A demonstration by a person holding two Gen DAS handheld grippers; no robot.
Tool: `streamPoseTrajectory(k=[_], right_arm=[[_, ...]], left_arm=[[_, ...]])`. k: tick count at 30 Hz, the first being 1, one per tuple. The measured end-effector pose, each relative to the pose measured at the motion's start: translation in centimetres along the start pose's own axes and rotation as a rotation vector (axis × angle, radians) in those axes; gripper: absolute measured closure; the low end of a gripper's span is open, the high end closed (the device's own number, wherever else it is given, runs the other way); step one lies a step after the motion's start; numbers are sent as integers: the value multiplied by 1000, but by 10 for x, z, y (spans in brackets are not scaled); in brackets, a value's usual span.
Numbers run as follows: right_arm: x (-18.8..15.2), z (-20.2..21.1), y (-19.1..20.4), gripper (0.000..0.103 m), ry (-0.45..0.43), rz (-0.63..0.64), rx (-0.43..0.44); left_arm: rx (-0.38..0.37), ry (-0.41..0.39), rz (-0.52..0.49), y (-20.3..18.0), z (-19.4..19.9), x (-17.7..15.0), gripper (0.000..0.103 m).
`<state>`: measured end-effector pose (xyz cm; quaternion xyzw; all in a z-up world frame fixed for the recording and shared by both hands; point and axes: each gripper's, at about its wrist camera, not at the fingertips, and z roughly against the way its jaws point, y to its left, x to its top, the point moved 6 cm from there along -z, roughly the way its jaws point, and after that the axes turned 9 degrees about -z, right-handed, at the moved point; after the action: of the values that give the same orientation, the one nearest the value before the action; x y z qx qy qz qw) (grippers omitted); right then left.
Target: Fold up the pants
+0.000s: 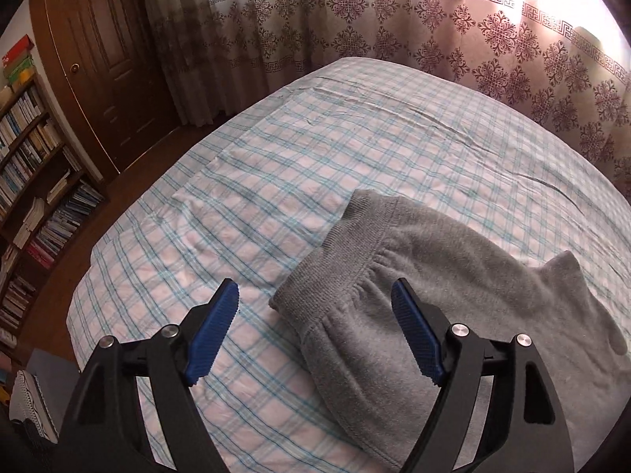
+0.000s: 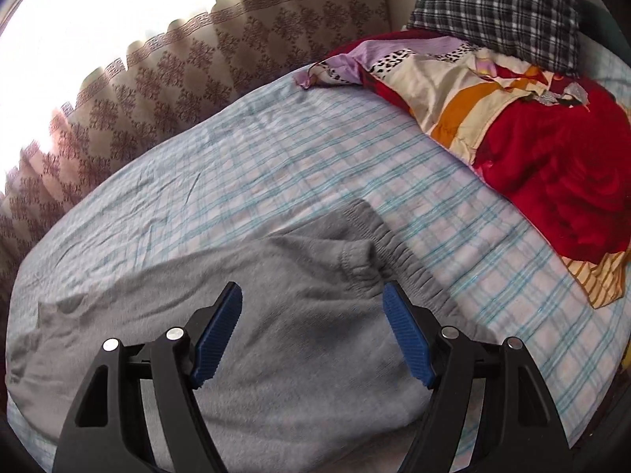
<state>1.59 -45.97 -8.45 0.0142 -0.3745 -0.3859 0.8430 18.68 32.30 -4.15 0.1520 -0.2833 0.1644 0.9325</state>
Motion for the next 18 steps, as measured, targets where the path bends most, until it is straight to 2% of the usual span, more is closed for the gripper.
streamPoseTrajectory(k=[3,7,10,13,15,18], right_arm=[[22,-9,-16,31,-1,-55,-3],[33,-32,-22,50,64,-85,27],[32,-53,-22,54,130,-77,27],[22,-71,-21,66,202,-53,9],[20,-73,-23,77,192,-32,-22],[26,-65,-18,81,151,10,-15]], left_arm=[[-30,-7,-48,-26,5,0,22],[-114,17,-114,-71,3,-11,22],[-158,56,-159,-104,-5,-26,22],[-188,84,-205,-131,-12,-41,22],[-203,106,-232,-147,-17,-49,22],[-204,128,-269,-163,-24,-56,22]])
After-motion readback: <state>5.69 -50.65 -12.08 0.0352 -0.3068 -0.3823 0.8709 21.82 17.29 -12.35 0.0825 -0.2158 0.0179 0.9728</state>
